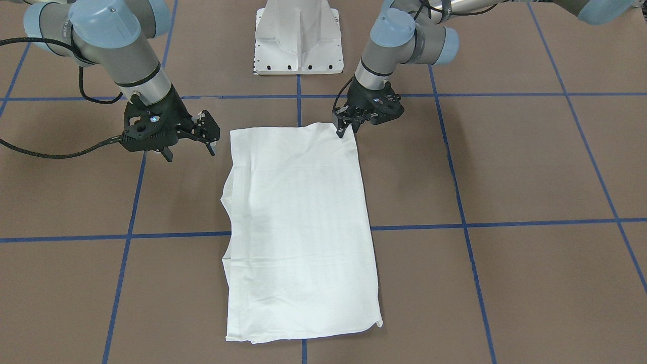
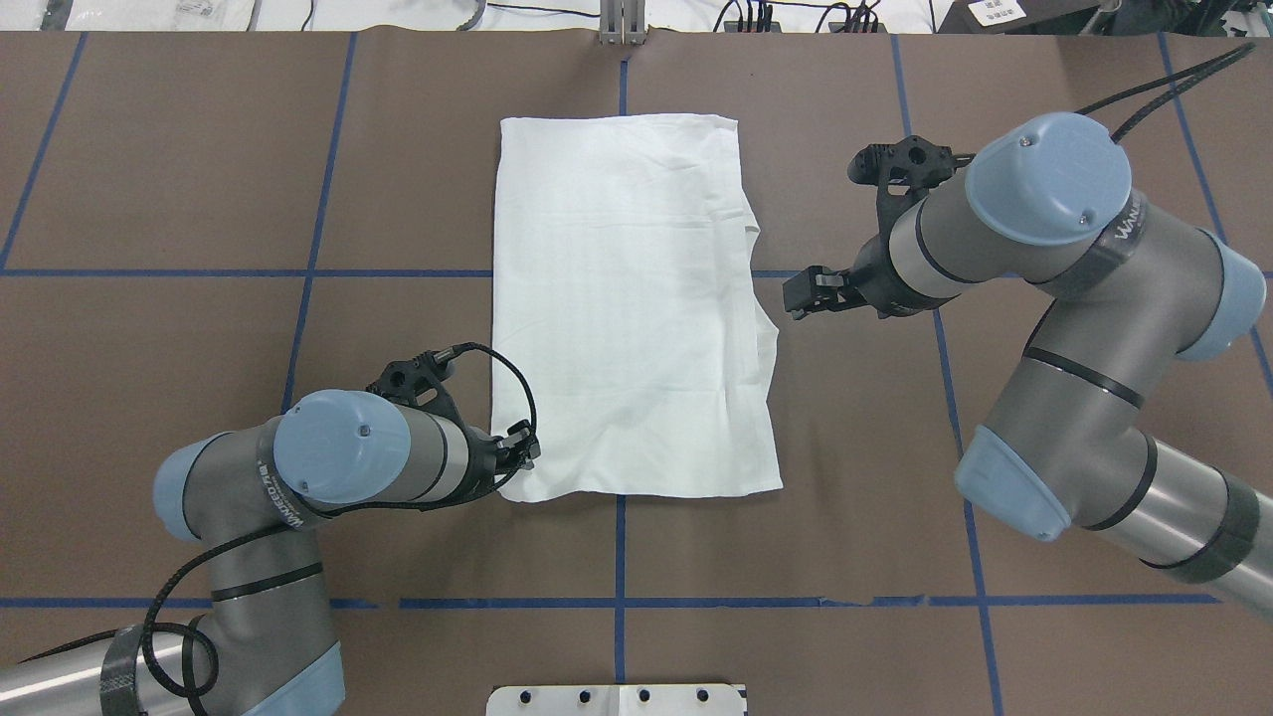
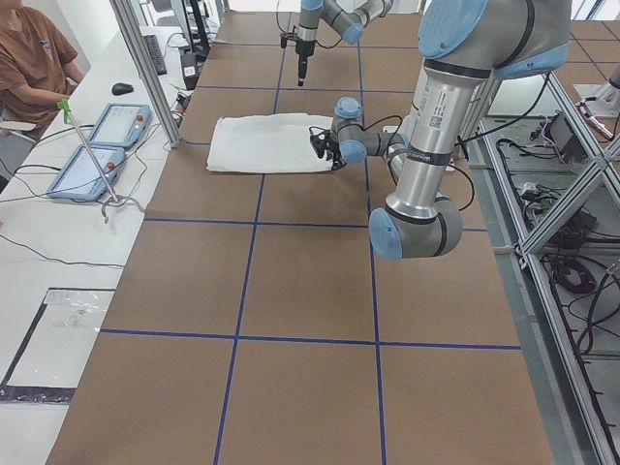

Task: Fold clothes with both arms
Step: 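Move the right gripper to the shirt's near corner beside the left gripper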

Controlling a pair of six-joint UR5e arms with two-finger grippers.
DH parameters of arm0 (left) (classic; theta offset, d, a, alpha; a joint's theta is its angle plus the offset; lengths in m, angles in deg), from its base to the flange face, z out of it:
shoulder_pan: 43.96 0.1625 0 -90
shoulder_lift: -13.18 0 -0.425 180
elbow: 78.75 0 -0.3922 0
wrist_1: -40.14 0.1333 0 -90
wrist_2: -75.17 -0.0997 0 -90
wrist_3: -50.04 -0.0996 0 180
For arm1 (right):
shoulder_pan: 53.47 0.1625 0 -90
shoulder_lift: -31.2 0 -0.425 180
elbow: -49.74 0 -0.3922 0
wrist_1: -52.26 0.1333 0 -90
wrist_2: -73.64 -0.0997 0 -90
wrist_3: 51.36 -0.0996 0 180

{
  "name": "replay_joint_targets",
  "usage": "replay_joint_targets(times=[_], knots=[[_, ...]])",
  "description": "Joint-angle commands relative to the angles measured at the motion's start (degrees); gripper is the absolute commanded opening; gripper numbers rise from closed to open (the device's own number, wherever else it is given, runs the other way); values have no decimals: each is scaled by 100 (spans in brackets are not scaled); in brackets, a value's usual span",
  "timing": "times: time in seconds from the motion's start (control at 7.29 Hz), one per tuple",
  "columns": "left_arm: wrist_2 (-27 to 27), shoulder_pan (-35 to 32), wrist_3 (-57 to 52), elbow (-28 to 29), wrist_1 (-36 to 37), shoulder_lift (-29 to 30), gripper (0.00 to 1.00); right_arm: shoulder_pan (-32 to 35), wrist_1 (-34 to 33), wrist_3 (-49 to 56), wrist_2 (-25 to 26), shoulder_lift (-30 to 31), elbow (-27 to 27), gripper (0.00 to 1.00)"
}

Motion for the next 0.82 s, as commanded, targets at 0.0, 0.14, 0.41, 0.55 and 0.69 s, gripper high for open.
replay_joint_targets(times=[0.0, 0.14, 0.41, 0.55, 0.69], knots=[[18, 5, 7, 41, -17, 7, 53, 3, 0, 28, 8, 1, -14, 100], [19, 14, 7, 103, -35, 33, 53, 3, 0, 29, 16, 1, -23, 100], [27, 23, 7, 147, -26, 86, 51, 3, 0, 29, 8, 1, -23, 100], [36, 14, 7, 86, -17, 95, 44, 3, 0, 29, 8, 1, -23, 100], [45, 23, 7, 77, -9, 104, 40, 3, 0, 29, 8, 1, -23, 100]])
